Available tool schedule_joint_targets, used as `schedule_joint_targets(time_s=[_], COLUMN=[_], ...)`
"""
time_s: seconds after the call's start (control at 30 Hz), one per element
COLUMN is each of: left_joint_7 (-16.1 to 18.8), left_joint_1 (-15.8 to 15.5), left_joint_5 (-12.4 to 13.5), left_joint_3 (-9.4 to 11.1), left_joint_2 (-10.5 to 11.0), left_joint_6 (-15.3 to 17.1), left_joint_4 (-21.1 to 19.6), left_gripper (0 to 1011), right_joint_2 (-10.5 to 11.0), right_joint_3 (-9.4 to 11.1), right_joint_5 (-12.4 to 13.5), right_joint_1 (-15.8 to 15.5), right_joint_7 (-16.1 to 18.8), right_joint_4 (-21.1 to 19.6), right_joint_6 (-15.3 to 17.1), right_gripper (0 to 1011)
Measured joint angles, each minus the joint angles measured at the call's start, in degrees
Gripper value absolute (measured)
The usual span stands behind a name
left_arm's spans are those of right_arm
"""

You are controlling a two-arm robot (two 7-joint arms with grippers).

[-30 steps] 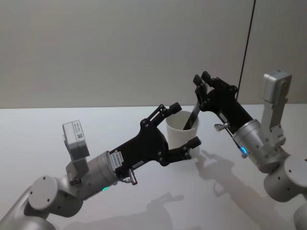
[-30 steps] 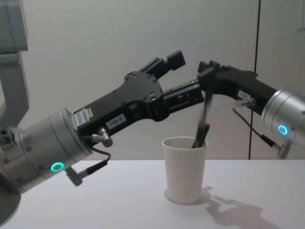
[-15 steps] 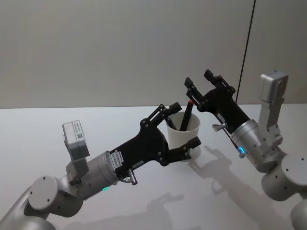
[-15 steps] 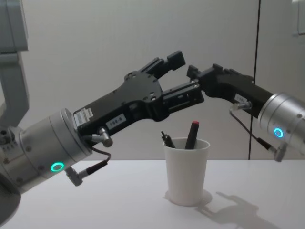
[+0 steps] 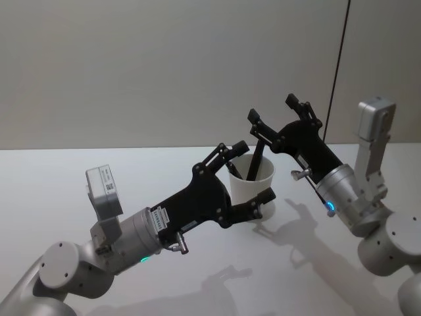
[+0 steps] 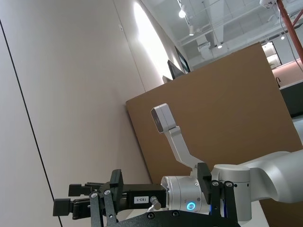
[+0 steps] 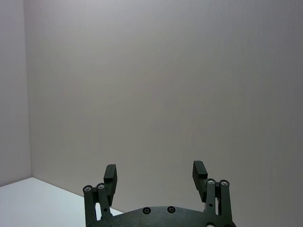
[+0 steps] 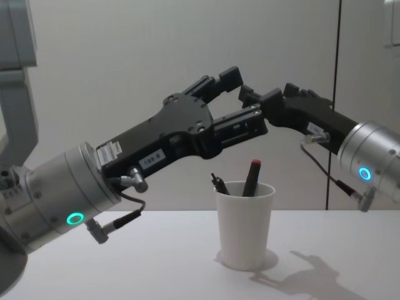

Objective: Place the pen into the pen holder.

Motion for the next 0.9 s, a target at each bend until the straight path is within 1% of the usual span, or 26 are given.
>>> schedule_joint_targets(time_s=[0.9], left_joint_7=[0.00], left_joint_1=[0.00], left_joint_5=[0.00], left_joint_3=[0.00], left_joint_2=[0.00], left_joint_6=[0.00], left_joint_4=[0.00], left_gripper=[1000], right_joint_2=[-0.01], right_joint_3=[0.07], right_joint_5=[0.16], right_joint_1=[-0.11], right_joint_7=[0.18], right_joint_4=[0.03], right_joint_6=[-0.41], right_gripper=[1002])
